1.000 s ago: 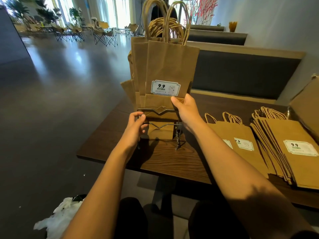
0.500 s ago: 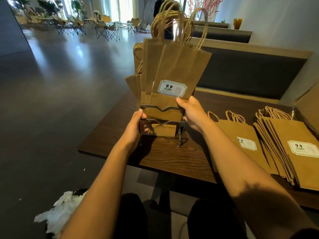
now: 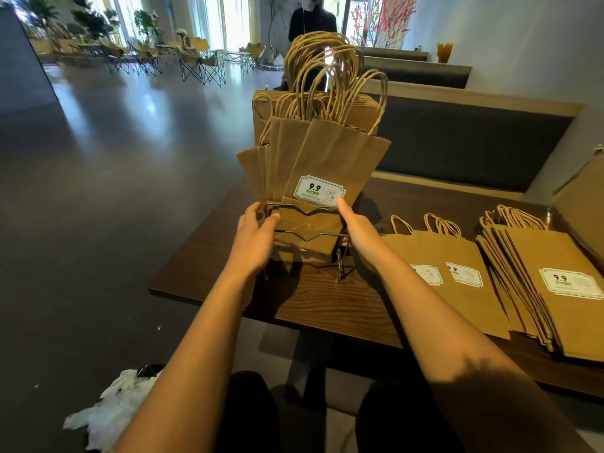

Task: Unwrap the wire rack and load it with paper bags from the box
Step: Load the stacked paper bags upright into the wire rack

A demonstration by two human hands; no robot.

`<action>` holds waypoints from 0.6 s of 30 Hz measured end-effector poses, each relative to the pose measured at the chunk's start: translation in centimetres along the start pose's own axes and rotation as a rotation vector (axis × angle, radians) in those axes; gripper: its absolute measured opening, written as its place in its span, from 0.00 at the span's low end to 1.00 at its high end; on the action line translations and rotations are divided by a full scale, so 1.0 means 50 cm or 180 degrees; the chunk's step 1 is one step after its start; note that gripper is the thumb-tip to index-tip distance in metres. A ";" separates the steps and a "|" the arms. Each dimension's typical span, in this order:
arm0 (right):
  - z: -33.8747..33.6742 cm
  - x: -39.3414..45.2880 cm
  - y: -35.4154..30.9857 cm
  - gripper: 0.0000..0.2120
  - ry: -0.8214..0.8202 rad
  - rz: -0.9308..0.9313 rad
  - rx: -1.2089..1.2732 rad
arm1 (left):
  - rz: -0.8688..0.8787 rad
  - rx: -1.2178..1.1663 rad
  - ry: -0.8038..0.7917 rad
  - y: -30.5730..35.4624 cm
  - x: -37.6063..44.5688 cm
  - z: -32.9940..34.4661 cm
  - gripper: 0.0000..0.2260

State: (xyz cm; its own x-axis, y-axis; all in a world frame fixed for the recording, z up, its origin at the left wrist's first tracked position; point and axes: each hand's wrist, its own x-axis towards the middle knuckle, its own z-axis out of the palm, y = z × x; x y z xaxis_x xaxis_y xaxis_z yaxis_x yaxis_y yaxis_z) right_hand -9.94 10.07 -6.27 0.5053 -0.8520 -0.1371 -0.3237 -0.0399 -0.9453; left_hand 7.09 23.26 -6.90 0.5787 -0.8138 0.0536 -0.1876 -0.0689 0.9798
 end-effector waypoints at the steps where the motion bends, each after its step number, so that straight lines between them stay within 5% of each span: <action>1: -0.002 0.000 0.000 0.29 0.0113 -0.0107 -0.0023 | 0.0009 -0.0109 -0.0024 0.000 -0.004 0.001 0.16; 6: -0.006 0.011 0.011 0.25 0.0221 -0.0203 -0.0037 | -0.0429 -0.0637 -0.0142 -0.012 -0.006 -0.012 0.18; 11: -0.014 0.014 0.029 0.56 -0.0188 0.0344 -0.0215 | -0.0505 -0.0320 -0.0291 -0.020 -0.001 -0.019 0.21; 13: -0.014 0.011 0.026 0.50 0.0042 0.0127 -0.0399 | -0.0442 -0.0192 -0.0229 -0.013 0.000 -0.022 0.18; 18: -0.015 0.000 0.027 0.18 0.1236 -0.1041 -0.0417 | 0.0099 0.0037 0.0132 0.009 0.015 -0.015 0.14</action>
State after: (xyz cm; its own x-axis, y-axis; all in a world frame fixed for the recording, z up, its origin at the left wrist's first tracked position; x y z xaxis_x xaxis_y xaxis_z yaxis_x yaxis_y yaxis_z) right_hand -10.97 9.64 -7.34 0.2710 -0.9139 0.3023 -0.3085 -0.3800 -0.8720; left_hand 8.02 23.05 -6.28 0.6049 -0.7910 0.0923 -0.2150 -0.0507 0.9753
